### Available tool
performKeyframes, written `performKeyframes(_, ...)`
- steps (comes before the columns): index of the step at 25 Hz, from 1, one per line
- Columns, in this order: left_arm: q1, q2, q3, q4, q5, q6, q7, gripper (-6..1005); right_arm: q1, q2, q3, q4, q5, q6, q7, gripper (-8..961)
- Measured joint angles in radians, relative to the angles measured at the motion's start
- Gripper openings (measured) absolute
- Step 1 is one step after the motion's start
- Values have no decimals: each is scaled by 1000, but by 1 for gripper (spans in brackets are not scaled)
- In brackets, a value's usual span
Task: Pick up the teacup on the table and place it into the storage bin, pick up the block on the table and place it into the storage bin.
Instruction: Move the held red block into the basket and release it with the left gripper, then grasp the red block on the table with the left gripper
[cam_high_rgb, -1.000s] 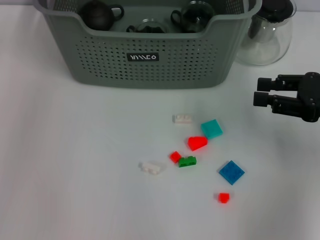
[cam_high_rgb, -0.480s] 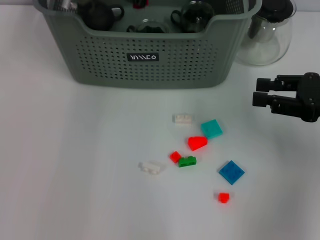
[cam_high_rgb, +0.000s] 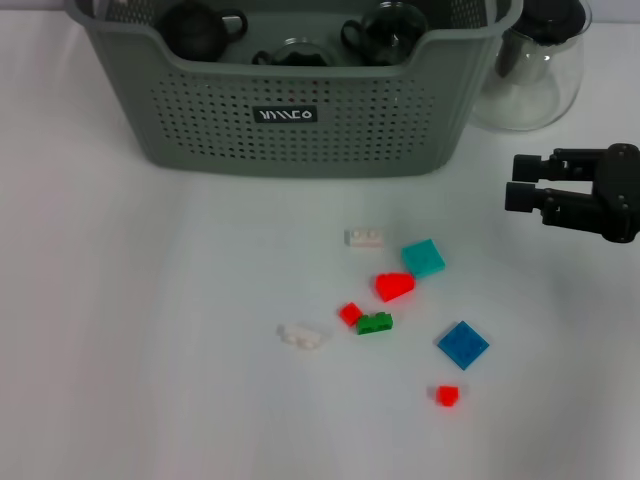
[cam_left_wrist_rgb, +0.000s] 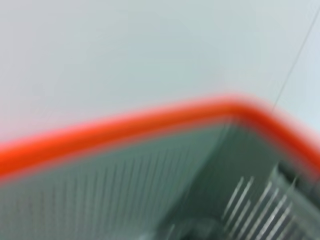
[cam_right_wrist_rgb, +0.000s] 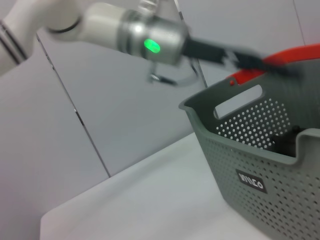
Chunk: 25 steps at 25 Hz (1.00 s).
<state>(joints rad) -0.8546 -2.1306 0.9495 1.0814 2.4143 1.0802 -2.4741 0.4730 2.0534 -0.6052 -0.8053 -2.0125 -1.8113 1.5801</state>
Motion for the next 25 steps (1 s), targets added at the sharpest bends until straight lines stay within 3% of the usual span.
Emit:
performKeyframes(2,130,-11,-73,137,-246,90,122,489,0,-1,0,0,0,0,0,485)
performKeyframes(4,215,-11,-141,186,-459,194,235,527,0,-2,0,0,0,0,1,485)
performKeyframes(6,292,-11,-275,176,-662,377,389,566,1,-2,0,0,0,0,1,486)
performKeyframes(9,365,-15,-469,87,-796,627,605,644,1,-1,0,0,0,0,1,486)
performKeyframes(12,425,-26,-548,-2,-768,735,798,733,-1,-3,5,0,0,0,3,486)
performKeyframes(15,496,-43,-567,-104,-666,766,1054,734,4,-6,6,0,0,0,13,486)
performKeyframes(17,531,-47,-581,-236,-564,770,1267,735,9,-6,6,0,0,-1,19,486)
performKeyframes(21,535,-45,-616,-479,-354,676,1534,720,13,-5,2,1,0,4,19,486)
performKeyframes(25,526,-46,-615,-657,-265,540,1726,701,15,-1,-1,2,0,11,19,486)
